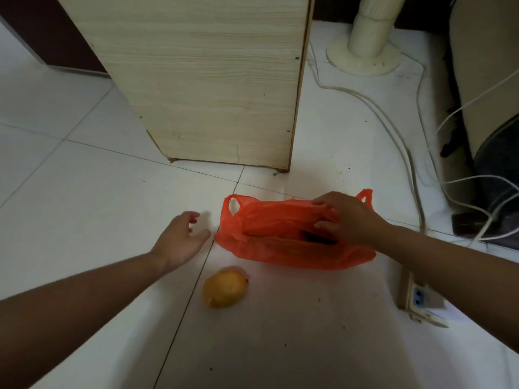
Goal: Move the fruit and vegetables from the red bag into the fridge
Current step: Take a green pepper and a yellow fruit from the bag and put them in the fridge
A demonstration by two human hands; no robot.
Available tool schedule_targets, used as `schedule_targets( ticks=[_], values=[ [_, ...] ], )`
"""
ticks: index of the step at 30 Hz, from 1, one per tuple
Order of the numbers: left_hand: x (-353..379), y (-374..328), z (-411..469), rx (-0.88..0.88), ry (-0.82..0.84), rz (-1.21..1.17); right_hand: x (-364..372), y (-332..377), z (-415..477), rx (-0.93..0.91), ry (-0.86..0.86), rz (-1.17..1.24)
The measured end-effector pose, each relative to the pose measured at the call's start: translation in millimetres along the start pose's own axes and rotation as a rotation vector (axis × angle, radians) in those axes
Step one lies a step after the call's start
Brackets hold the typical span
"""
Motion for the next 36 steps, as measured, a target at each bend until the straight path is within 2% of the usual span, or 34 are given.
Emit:
schedule_targets(
  ticks=[3, 5, 7, 9, 11, 12, 15, 22, 25, 31, 36],
  values=[
    [-2, -19, 21, -0.03, 0.059, -0.077, 2, 2, 0, -0.012, 0.013, 0.019],
    [3, -36, 28, 0.034, 0.093, -0.086, 3, 5, 2, -0.024, 0.014, 0.03],
    [4, -59, 31, 0.209, 0.044, 0.083, 4, 5, 2, -0.027, -0.003, 0.031],
    [9, -84, 30, 0.479, -0.007, 0.298, 5, 1, 0, -0.005, -0.008, 0.019],
    [23, -104, 30, 0.677, 0.04, 0.372, 9, -7, -4, 0.042, 0.036, -0.019],
    [34, -113, 30, 0.719, 0.082, 0.373, 12, -12, -5, 0.067, 0.074, -0.05],
    [66, -127, 32, 0.751, 0.186, 0.378, 23, -27, -6, 0.132, 0.191, -0.081],
    [87, -97, 44, 0.581, 0.209, 0.311, 33, -36, 9, 0.19, 0.27, 0.106],
    [85, -85, 40, 0.571, 0.205, 0.282, 37, -31, 13, 0.18, 0.312, 0.202],
    [77, -94, 30, 0.728, 0.144, 0.319, 35, -25, 11, 0.177, 0.275, 0.194],
    [93, -101, 39, 0.703, 0.314, 0.425, 35, -25, 7, 0.15, 0.243, 0.119]
  ],
)
Point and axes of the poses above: each hand's wrist, its own z-axis towards the middle knuckle, its own x-axis out of the palm, y = z × x, the point moved 2 cm from there along z, towards the middle knuckle, and after that the axes turned 13 degrees about y, right-handed, at the moved point
